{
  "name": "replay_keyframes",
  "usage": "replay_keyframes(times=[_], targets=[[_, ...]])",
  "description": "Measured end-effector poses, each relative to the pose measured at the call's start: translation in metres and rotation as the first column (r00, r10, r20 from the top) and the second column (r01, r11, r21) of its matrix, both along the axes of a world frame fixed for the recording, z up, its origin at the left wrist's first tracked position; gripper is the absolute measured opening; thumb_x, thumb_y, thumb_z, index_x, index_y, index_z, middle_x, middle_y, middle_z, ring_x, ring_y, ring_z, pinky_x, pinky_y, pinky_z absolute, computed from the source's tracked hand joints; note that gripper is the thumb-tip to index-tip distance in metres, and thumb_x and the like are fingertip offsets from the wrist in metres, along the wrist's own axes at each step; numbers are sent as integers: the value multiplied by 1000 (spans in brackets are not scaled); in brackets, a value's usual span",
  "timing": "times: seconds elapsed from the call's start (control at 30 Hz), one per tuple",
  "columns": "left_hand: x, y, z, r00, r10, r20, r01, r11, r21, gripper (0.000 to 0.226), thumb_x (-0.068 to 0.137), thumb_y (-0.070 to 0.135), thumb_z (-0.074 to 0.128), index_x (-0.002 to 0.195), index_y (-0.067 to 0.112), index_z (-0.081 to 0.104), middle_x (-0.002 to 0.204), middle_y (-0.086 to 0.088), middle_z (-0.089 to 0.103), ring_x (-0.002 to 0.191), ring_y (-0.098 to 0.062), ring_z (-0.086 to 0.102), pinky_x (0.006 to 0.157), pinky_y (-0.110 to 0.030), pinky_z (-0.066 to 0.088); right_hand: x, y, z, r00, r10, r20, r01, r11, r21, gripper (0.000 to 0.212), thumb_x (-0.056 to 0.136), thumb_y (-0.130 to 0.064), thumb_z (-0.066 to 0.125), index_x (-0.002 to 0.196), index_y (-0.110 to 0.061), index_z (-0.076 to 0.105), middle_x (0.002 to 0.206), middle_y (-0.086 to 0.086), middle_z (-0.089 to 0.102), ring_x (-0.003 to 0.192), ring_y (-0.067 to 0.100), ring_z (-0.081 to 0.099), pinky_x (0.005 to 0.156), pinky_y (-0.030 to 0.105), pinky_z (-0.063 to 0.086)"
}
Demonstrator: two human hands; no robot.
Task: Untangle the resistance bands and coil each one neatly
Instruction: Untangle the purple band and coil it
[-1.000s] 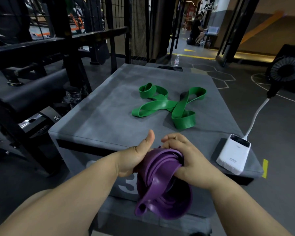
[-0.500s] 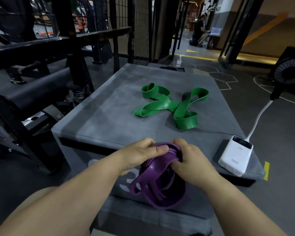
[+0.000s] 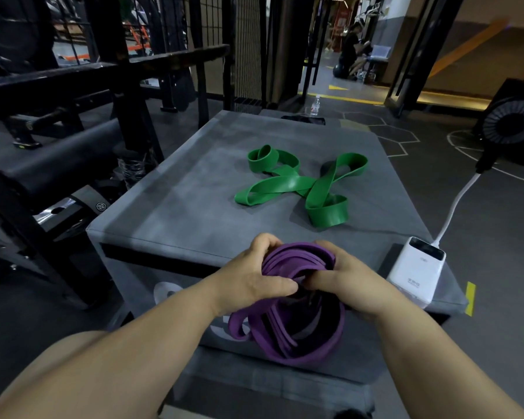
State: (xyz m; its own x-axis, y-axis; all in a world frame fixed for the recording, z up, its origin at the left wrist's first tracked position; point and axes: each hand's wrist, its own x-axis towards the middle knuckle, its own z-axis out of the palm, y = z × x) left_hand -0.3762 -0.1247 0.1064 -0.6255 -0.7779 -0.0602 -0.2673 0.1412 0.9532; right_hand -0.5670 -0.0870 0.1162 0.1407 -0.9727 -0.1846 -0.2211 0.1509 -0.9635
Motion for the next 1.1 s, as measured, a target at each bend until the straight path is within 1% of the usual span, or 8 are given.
replay_keyframes(times=[0.17, 0.27, 0.43, 0.6, 0.73, 0.93, 1.03, 1.1], targets=[[0, -2, -3, 989, 30, -146, -19, 996, 83, 62, 58, 43, 69, 113, 24, 49, 98, -3, 61, 87, -14, 59, 84, -37, 49, 1, 1, 0, 981, 3, 196, -12, 999, 44, 50, 55, 0, 67, 102, -6, 54, 84, 11, 64, 78, 22, 62, 75, 32, 49], [-1, -2, -4, 979, 49, -196, -16, 986, 165, 60, 56, 40, 69, 111, 22, 52, 96, -4, 61, 86, -15, 59, 82, -35, 47, 1, 2, 2, 967, 24, 253, -44, 996, 72, 59, 45, -5, 74, 101, -7, 53, 81, 10, 65, 77, 23, 63, 71, 31, 50], [-2, -6, -8, 941, 123, -316, -13, 944, 329, 57, 56, 30, 71, 108, 14, 56, 94, -12, 61, 86, -28, 57, 82, -43, 44, 1, 2, 2, 928, 20, 372, -64, 992, 106, 64, 40, -9, 74, 101, -5, 57, 84, 17, 64, 73, 27, 64, 72, 35, 52], [1, -9, -5, 956, 91, -278, -7, 957, 290, 52, 55, 29, 69, 104, 14, 57, 90, -8, 63, 81, -23, 59, 77, -38, 47, 0, 0, -1, 926, 33, 376, -75, 992, 98, 73, 42, -8, 75, 112, 3, 59, 90, 23, 65, 75, 31, 64, 78, 39, 51], [3, -13, -4, 974, 55, -220, -9, 978, 207, 45, 61, 22, 68, 104, 15, 55, 96, -6, 61, 88, -19, 58, 87, -39, 46, -1, 0, -2, 936, 34, 352, -69, 994, 87, 61, 42, -9, 75, 101, -1, 62, 89, 23, 64, 76, 32, 62, 81, 41, 48], [5, -10, -4, 999, -52, 5, 51, 998, 32, 64, 59, 33, 77, 115, 24, 49, 107, -1, 67, 99, -17, 65, 93, -36, 52, 4, 1, -3, 941, 20, 339, -51, 995, 81, 52, 40, -10, 75, 90, -5, 62, 79, 17, 64, 69, 27, 63, 69, 33, 52], [-1, -8, -4, 996, 53, 75, -49, 997, -58, 51, 56, 27, 71, 105, 27, 57, 93, 3, 71, 85, -16, 66, 85, -40, 52, 8, 1, -2, 968, 26, 251, -47, 996, 77, 51, 40, -16, 74, 89, -6, 64, 78, 16, 63, 69, 26, 61, 68, 32, 49], [-2, -7, -2, 994, 97, 46, -96, 995, -23, 43, 56, 23, 67, 98, 25, 63, 82, 5, 69, 77, -13, 63, 80, -38, 53, 7, 1, 0, 988, 45, 149, -55, 996, 66, 51, 41, -23, 73, 89, -7, 64, 77, 13, 63, 69, 25, 59, 66, 32, 47]])
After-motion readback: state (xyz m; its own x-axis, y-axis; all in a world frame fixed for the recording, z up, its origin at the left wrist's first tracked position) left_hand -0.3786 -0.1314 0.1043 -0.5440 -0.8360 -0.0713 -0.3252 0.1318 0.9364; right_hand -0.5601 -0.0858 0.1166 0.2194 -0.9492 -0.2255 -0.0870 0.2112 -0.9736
